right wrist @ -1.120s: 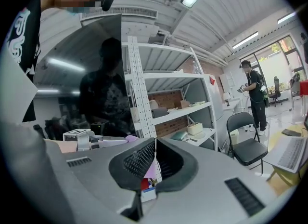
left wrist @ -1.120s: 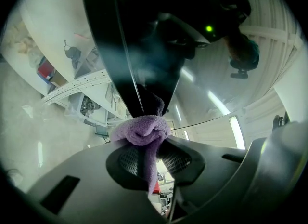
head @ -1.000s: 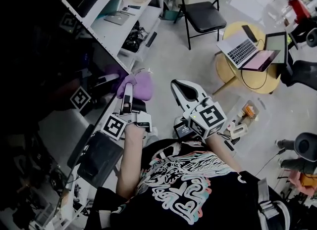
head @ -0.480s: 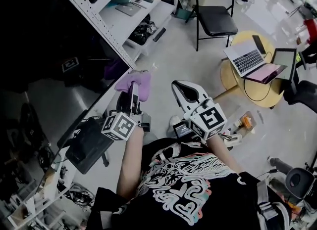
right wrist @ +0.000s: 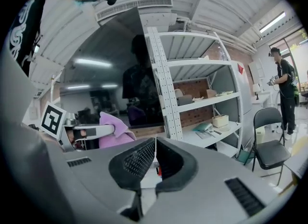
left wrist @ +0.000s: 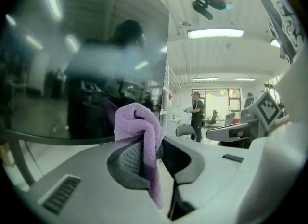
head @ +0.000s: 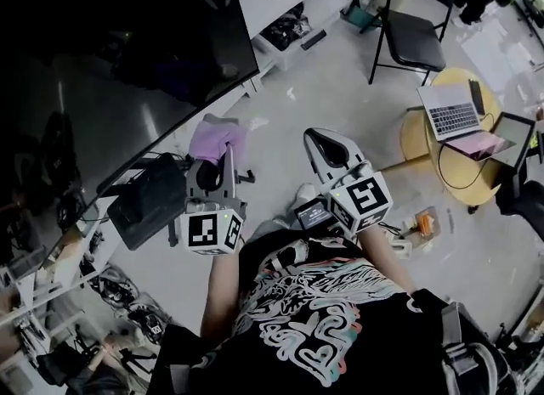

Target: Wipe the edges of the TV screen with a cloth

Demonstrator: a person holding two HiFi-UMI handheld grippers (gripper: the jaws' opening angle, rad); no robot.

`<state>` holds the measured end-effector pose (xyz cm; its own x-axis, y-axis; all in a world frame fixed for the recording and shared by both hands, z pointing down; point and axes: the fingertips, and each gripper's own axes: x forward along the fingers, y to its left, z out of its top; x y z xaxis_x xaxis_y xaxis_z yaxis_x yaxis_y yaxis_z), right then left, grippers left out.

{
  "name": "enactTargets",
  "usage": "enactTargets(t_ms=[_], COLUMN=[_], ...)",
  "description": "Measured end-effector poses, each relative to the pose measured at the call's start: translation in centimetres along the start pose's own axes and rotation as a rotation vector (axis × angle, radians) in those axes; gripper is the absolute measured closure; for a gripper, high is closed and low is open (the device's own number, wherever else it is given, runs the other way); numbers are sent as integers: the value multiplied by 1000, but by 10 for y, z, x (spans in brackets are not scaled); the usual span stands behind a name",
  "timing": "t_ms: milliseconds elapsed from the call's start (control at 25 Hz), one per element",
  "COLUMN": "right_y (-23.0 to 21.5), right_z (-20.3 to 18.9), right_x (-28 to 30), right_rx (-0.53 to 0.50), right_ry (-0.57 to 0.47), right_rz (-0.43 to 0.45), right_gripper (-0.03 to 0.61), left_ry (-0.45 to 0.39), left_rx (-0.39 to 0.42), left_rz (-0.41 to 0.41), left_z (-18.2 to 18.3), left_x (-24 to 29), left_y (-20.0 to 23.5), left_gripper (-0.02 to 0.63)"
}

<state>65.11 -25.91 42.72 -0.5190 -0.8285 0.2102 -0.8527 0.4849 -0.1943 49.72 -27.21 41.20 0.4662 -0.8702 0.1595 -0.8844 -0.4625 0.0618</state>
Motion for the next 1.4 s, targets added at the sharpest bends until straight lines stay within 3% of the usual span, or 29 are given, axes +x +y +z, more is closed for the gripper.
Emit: enactTargets(t_ms=[240, 680, 1000, 1400], right_y=[46, 153, 187, 202], right_z=[-11, -23, -15, 0], right_x=[-7, -64, -102, -121], right_rx=[-37, -133, -173, -220], right_ry=[25, 3, -8, -23], right_rz=[-6, 67, 142, 266], right_gripper=[546, 546, 546, 546], left_ry=[-63, -117, -180, -185], left_rx=[96, 132, 130, 129], left_rz=[76, 145, 158, 251], left_z=[14, 11, 23, 38], left_x=[-70, -199, -247, -266], left_y=[14, 5, -29, -52], left_gripper=[541, 541, 541, 541])
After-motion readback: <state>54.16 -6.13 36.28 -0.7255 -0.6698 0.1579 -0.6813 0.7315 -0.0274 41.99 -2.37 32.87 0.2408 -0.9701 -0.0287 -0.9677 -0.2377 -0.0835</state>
